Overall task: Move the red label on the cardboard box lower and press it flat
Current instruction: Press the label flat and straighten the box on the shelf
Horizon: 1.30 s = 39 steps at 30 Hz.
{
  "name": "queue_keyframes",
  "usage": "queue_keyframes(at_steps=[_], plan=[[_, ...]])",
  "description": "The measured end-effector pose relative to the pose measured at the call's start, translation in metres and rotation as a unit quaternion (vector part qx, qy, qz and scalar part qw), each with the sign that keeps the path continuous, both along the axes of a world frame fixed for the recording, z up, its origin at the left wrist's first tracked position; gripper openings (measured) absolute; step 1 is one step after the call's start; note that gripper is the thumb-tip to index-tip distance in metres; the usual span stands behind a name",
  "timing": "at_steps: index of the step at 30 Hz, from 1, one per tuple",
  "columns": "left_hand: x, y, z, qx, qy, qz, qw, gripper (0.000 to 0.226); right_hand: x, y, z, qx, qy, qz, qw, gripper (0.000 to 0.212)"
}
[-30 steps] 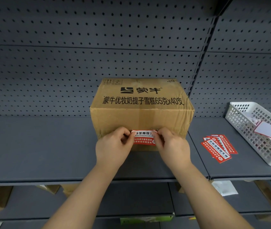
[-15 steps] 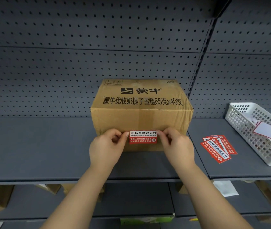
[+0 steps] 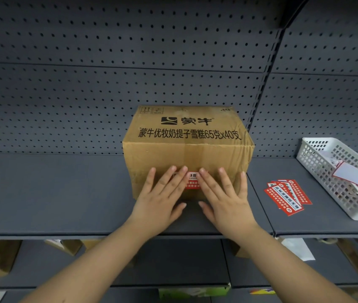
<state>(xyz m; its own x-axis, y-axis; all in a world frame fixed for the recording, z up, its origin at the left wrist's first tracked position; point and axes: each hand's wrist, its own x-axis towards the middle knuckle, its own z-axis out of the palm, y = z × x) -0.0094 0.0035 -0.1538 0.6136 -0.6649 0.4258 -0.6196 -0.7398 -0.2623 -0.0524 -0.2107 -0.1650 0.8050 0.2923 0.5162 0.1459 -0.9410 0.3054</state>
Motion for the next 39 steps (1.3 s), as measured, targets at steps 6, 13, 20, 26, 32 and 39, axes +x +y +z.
queue_keyframes(at_steps=[6,13,20,26,32,39], plan=[[0.008,0.040,-0.003,0.067,-0.003,0.031,0.997,0.070,-0.007,-0.038,0.007,-0.018,-0.010,-0.038,0.999,0.065],[-0.009,0.016,-0.002,0.061,0.053,-0.037,0.996,0.072,-0.012,0.003,0.001,-0.060,0.031,0.055,0.996,0.069],[-0.002,0.032,0.005,0.109,0.062,0.021,0.992,0.072,-0.011,-0.027,0.012,-0.080,0.083,-0.014,0.993,0.066],[-0.019,0.040,0.004,0.051,0.081,0.016,0.995,0.073,-0.021,-0.022,0.010,-0.059,0.085,0.028,0.994,0.065],[-0.020,0.014,0.003,0.065,0.086,-0.008,0.994,0.077,-0.012,0.008,0.003,-0.099,0.117,0.046,0.987,0.065],[-0.011,0.053,-0.001,0.088,0.086,0.045,0.991,0.070,-0.016,-0.049,0.012,-0.105,0.139,0.001,0.985,0.062]])
